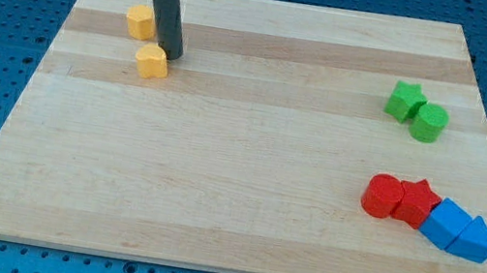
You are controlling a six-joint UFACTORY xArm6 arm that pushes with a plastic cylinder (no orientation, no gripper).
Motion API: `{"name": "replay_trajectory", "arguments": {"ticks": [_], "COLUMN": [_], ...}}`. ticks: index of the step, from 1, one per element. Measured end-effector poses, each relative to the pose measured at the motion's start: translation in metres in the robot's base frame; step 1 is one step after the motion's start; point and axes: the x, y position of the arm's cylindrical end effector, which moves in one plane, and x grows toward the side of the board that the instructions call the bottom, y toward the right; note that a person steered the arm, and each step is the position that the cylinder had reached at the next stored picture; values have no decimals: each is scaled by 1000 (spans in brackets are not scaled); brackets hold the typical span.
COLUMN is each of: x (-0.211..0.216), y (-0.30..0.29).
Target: Move the yellow hexagon diagonally to the yellow heart
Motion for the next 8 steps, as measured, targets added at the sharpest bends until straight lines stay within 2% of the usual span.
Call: {"name": "replay_trajectory", "arguments": {"ticks": [2,3,4,5,6,8], "x": [0,0,-38,-38,-37,-37], "y": [-78,-89,-89,-89,-69,14]}}
